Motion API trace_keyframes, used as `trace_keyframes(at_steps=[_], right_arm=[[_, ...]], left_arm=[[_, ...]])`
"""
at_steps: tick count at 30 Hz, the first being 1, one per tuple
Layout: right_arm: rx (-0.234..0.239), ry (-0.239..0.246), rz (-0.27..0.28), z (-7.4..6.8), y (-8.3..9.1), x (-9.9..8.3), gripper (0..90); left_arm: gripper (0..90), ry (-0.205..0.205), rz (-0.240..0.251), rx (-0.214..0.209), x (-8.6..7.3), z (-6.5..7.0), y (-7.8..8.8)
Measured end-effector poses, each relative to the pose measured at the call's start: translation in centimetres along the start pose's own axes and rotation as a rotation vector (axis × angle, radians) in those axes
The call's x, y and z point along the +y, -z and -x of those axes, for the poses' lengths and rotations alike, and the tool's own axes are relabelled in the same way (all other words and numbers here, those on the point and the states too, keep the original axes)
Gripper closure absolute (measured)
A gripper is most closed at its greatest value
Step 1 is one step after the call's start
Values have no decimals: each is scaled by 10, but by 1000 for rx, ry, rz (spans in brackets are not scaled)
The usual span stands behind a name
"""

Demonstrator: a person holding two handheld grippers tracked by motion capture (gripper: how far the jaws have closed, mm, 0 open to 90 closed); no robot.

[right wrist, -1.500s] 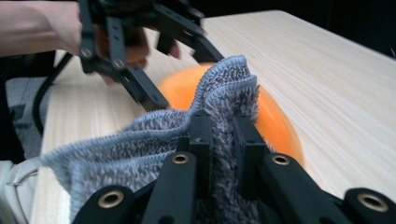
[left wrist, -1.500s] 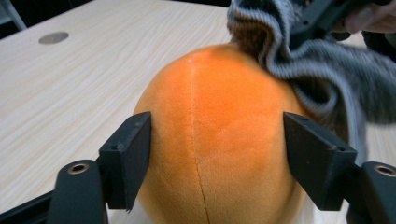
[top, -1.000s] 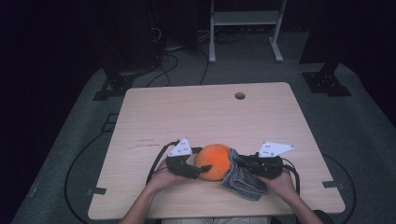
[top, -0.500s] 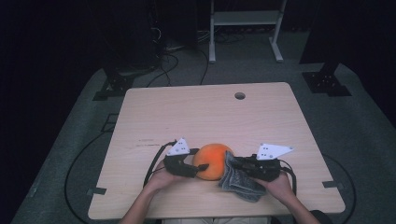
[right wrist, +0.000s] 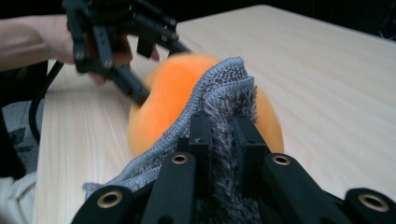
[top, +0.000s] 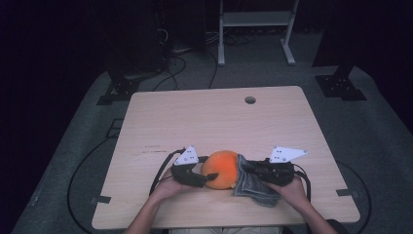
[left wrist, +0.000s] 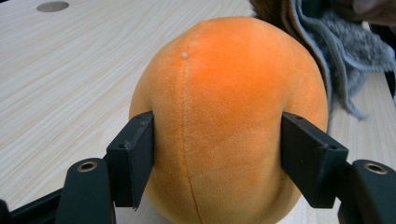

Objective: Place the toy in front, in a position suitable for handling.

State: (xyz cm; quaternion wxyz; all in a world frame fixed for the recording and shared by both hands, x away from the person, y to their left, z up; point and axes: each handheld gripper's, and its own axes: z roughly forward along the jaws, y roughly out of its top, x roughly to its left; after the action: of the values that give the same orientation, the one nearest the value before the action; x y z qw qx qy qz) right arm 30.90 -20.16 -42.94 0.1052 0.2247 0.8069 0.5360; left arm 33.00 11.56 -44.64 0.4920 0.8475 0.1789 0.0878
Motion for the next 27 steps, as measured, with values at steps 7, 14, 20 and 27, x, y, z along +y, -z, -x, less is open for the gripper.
trace_keyframes(at_steps=[7,14,20,27], right_arm=[[49,16,-63,-3,-8,-7,794],[44,13,-79,-2,1,-11,797],[6,71,-31,-10,11,14,797],[37,149,-29,-24,-20,39,797]], left_arm=[[129,116,50,-76,4,-7,3],[359,53,25,-32,9,2,-4],[376,-88,62,118,20,13,0],[362,-155,43,112,17,21,-7]])
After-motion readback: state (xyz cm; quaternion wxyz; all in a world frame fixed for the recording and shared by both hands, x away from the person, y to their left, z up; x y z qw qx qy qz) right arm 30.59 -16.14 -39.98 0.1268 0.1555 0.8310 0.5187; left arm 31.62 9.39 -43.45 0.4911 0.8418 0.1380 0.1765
